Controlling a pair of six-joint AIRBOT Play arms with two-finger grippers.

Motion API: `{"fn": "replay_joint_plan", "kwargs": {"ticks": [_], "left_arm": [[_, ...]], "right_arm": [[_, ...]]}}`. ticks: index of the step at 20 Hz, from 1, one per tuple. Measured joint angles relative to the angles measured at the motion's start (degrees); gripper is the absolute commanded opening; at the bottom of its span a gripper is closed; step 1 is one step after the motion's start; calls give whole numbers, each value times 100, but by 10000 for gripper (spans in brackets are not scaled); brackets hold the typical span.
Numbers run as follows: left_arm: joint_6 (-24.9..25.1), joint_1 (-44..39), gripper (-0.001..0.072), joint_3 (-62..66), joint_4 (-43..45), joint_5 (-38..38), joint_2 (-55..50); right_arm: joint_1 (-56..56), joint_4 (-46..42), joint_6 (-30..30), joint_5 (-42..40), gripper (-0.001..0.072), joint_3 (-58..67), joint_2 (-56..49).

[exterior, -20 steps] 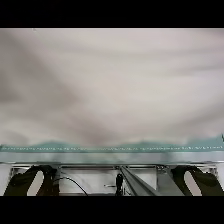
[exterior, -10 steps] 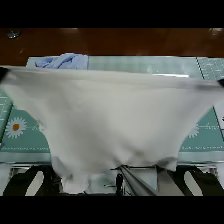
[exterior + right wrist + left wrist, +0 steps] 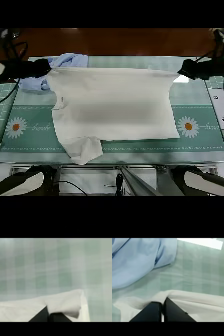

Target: Fold the shirts.

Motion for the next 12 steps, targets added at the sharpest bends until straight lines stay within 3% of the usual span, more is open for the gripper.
{"fn": "replay_joint_plan", "kwargs": {"ticks": [3,6,12], "left_arm": [[-339,-55,28,330,-238,81,-669],[-367,-98,28,470,-439,-184,-931],[619,-122,28,365,-127,-2085,-1071]], "right_arm": [[0,343,-28,2,24,632,-942],[-35,509,-48,61,25,935,-1388],[-52,50,-428,997,26,1075,-1703]]}}
